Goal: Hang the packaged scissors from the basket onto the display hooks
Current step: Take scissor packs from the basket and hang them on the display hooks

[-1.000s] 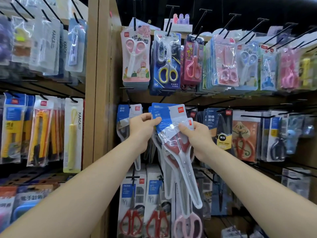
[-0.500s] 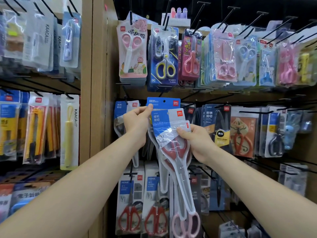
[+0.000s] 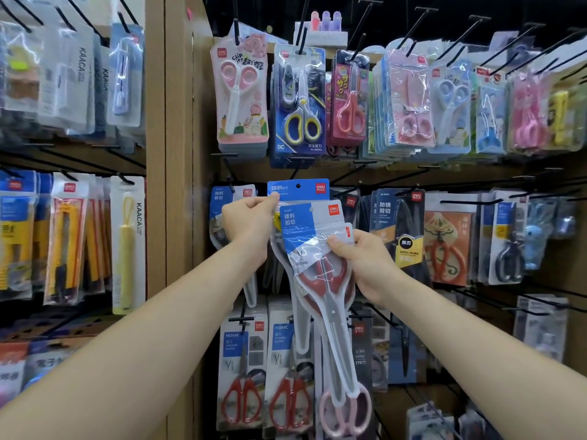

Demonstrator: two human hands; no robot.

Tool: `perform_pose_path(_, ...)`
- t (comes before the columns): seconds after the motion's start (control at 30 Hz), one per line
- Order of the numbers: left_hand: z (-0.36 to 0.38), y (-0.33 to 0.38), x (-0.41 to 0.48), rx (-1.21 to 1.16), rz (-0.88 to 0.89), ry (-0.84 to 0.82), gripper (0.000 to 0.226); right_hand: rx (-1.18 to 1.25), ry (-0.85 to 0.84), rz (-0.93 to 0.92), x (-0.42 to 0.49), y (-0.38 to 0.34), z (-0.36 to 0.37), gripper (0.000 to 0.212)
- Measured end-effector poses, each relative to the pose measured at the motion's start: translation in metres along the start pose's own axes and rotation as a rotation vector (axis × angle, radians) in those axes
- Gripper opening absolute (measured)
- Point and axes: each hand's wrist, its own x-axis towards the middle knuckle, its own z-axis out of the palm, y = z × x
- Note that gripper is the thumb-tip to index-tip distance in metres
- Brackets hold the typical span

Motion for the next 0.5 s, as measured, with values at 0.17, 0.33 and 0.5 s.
perform_pose_path(0.17, -0.0035, 0.0006, -0.0007, 0.043, 0.007, -0.046, 0.019, -0.018, 0.009, -0.013, -0.0010, 0.0072, -0.0010, 0.019)
perform_pose_path(0.33, 0.0030, 0.0059, -0.0056, 0.048, 0.060, 0.014, 0.023, 0.003, -0.005, -0.027, -0.0022, 0.0031, -0.0037, 0.019)
perform_pose_path(0.5, 0.0043, 0.0040, -0.0006, 0.071, 0.042, 0.051, 0.025, -0.016, 0.000, -0.022, -0.0003, -0.0006, -0.0050, 0.021)
